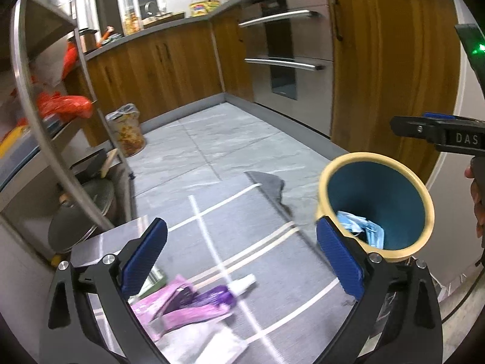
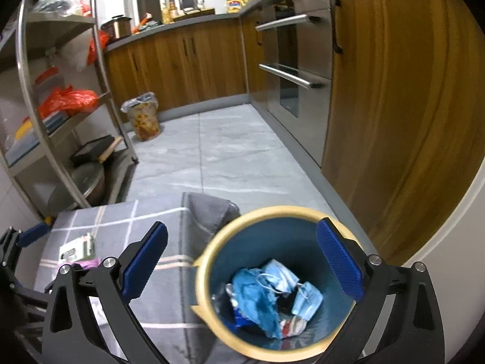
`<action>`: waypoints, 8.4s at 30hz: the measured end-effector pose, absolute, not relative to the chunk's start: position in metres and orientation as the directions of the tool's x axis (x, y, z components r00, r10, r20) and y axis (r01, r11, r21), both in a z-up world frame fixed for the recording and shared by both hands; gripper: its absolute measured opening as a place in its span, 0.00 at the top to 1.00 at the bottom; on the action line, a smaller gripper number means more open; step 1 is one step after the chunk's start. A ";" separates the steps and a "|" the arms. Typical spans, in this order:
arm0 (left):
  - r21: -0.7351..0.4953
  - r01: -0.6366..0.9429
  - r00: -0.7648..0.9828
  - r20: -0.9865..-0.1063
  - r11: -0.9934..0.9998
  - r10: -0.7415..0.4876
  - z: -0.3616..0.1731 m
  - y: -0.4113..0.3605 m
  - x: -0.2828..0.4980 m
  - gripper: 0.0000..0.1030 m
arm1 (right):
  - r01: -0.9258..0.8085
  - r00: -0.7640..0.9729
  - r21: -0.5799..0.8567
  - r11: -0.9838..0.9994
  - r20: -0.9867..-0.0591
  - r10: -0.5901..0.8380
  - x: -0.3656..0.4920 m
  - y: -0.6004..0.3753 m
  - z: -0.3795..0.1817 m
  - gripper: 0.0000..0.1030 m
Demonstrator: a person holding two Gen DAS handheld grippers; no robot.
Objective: Collect trash
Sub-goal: 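Move both grippers back over the stool toward the pink packets and white tissue, then grasp the white tissue with the right gripper, then grasp the pink packet with the left gripper while the right gripper lifts the tissue, then carry the pink packet with the left gripper while the right gripper carries the tissue to the bin, then open both grippers over the bin to drop the packet and tissue, then move both grippers back over the stool toward the plastic bag and purple bottle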
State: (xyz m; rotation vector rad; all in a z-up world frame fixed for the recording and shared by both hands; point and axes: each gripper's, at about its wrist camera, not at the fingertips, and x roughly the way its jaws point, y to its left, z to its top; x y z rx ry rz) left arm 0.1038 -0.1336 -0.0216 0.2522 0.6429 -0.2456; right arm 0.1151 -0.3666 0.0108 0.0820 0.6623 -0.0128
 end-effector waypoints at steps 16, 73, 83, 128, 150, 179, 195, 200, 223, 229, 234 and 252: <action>0.137 0.197 0.801 -0.593 0.971 -0.079 -0.009 -0.060 0.088 0.05 | -0.111 0.771 0.093 0.989 -0.620 0.145 0.113 -0.280 0.017 0.05; 0.119 -0.008 0.725 -0.683 0.993 0.088 -0.054 0.075 0.082 0.06 | -0.509 0.419 0.134 0.851 -0.824 0.380 0.108 -0.113 -0.095 0.98; 0.118 -0.002 0.723 -0.686 0.993 0.083 -0.054 0.072 0.083 0.06 | -0.450 0.500 0.147 0.881 -0.776 0.385 0.107 -0.135 -0.044 0.98; 0.191 0.261 0.534 -0.845 0.946 0.023 -0.127 -0.033 0.145 0.39 | -0.318 0.672 0.226 0.921 -0.632 0.387 0.126 -0.245 0.033 0.99; 0.147 0.185 0.646 -0.763 0.972 -0.008 -0.088 -0.030 0.156 0.89 | -0.307 0.679 0.220 0.926 -0.631 0.375 0.135 -0.248 0.035 0.99; 0.042 0.397 0.724 -0.628 0.917 -0.284 -0.011 -0.149 0.143 0.89 | -0.122 0.802 0.238 0.964 -0.548 0.237 0.126 -0.366 0.062 0.99; 0.017 0.567 0.606 -0.685 0.823 -0.403 -0.049 -0.277 0.149 0.89 | 0.091 0.750 0.202 0.975 -0.658 0.066 0.125 -0.455 0.011 0.98; 0.005 0.575 0.567 -0.723 0.818 -0.394 -0.074 -0.296 0.161 0.89 | 0.125 0.694 0.152 0.980 -0.720 0.023 0.131 -0.462 -0.017 0.98; 0.033 0.537 0.588 -0.731 0.843 -0.346 -0.081 -0.282 0.158 0.59 | 0.202 0.669 0.156 0.967 -0.743 -0.020 0.140 -0.471 -0.033 0.50; 0.049 0.500 0.620 -0.717 0.865 -0.318 -0.073 -0.259 0.152 0.39 | 0.220 0.708 0.212 0.952 -0.706 -0.007 0.133 -0.468 -0.020 0.19; 0.059 0.452 0.656 -0.697 0.890 -0.288 -0.061 -0.232 0.144 0.23 | 0.207 0.732 0.244 0.947 -0.681 0.015 0.129 -0.450 -0.008 0.12; 0.096 0.311 0.746 -0.641 0.945 -0.180 -0.012 -0.111 0.094 0.11 | 0.142 0.783 0.186 0.972 -0.622 0.005 0.114 -0.358 0.024 0.05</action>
